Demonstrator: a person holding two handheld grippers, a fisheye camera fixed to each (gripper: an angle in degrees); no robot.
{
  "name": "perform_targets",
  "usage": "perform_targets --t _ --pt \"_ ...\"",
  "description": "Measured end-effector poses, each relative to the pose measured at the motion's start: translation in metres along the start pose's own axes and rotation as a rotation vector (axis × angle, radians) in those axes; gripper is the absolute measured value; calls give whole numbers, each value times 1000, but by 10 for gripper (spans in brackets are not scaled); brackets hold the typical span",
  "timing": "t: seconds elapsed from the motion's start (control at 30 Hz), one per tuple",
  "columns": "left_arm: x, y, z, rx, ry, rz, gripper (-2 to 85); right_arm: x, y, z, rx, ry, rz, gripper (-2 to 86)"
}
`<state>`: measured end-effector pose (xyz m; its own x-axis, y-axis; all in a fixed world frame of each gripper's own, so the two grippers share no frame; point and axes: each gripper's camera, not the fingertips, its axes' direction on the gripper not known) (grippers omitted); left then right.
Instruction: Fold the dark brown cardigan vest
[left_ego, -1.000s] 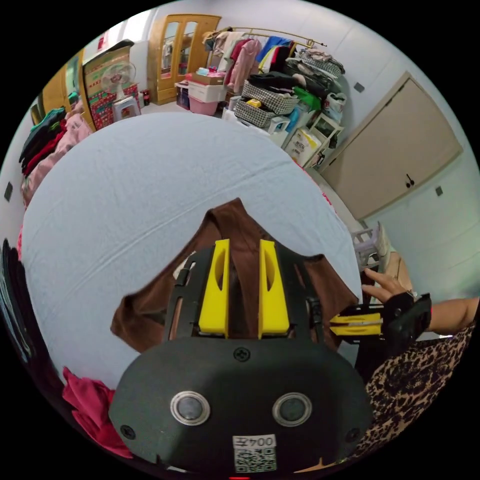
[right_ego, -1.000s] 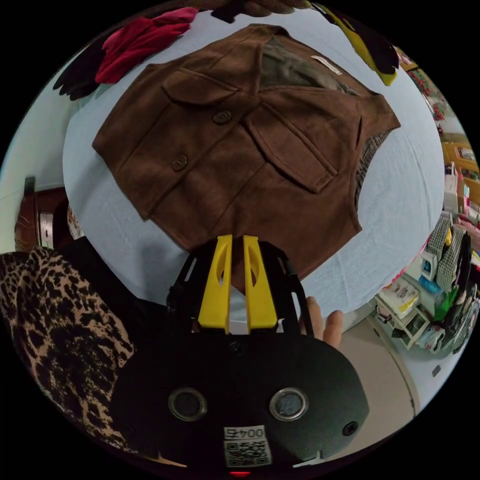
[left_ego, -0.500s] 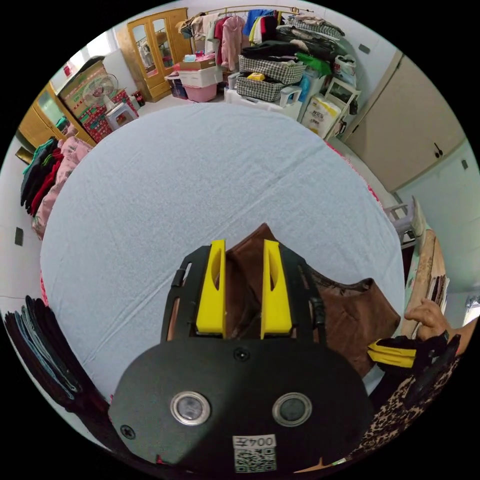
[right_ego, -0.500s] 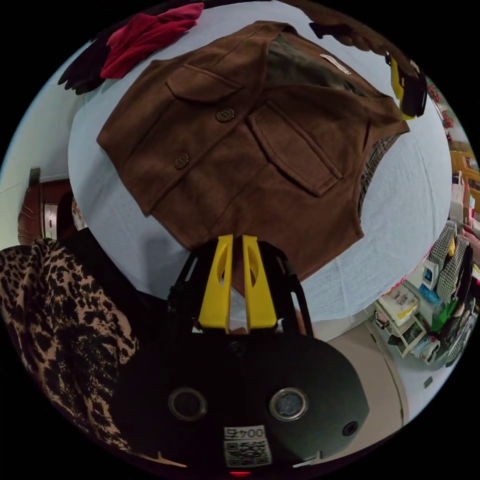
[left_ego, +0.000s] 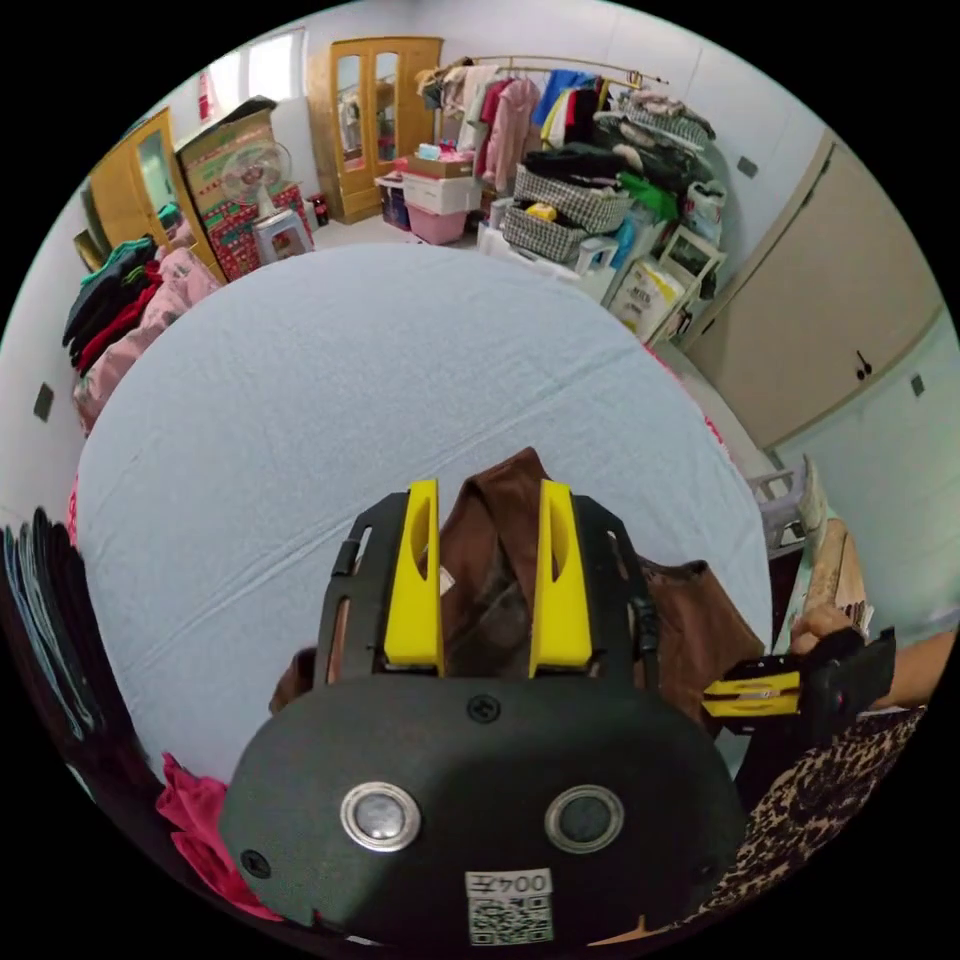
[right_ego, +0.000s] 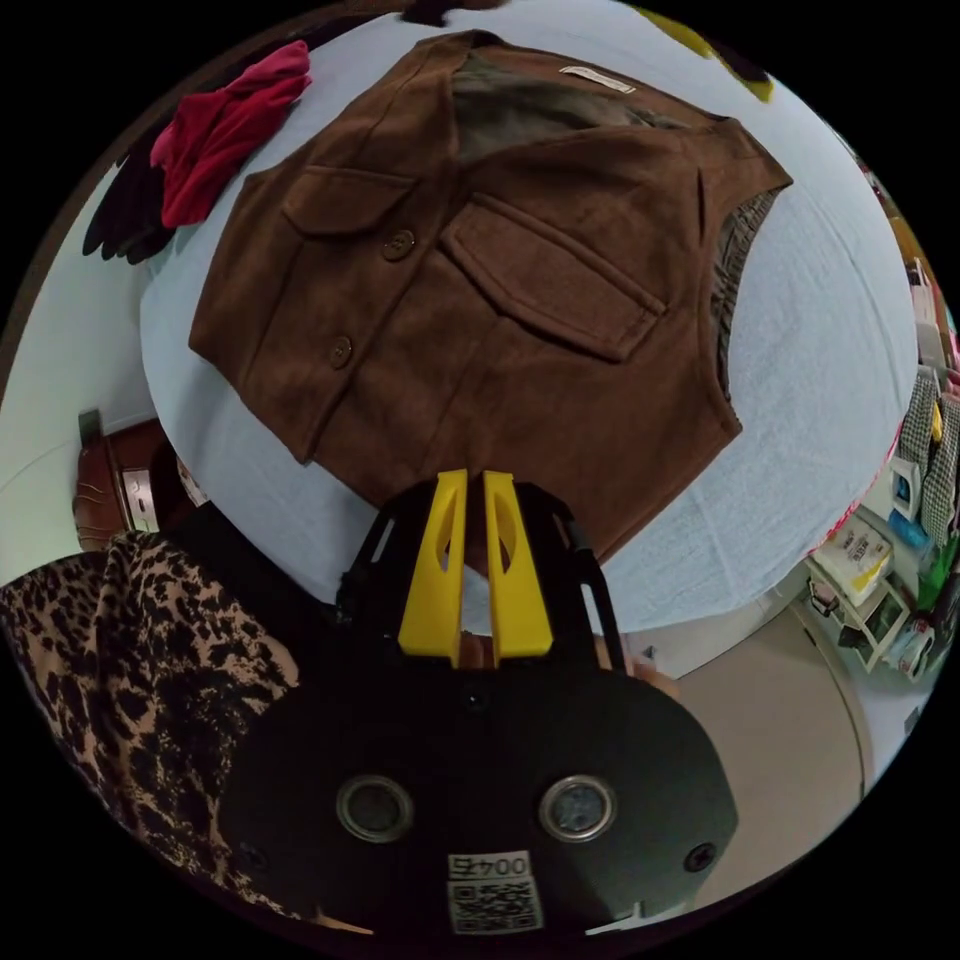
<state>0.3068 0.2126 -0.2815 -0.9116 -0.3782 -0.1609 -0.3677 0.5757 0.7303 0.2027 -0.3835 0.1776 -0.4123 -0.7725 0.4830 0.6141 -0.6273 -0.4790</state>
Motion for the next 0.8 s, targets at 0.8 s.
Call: perform_targets --t 0.8 --pt "-19 454 -182 5 167 -552 202 -30 14 11 -41 139 -84 38"
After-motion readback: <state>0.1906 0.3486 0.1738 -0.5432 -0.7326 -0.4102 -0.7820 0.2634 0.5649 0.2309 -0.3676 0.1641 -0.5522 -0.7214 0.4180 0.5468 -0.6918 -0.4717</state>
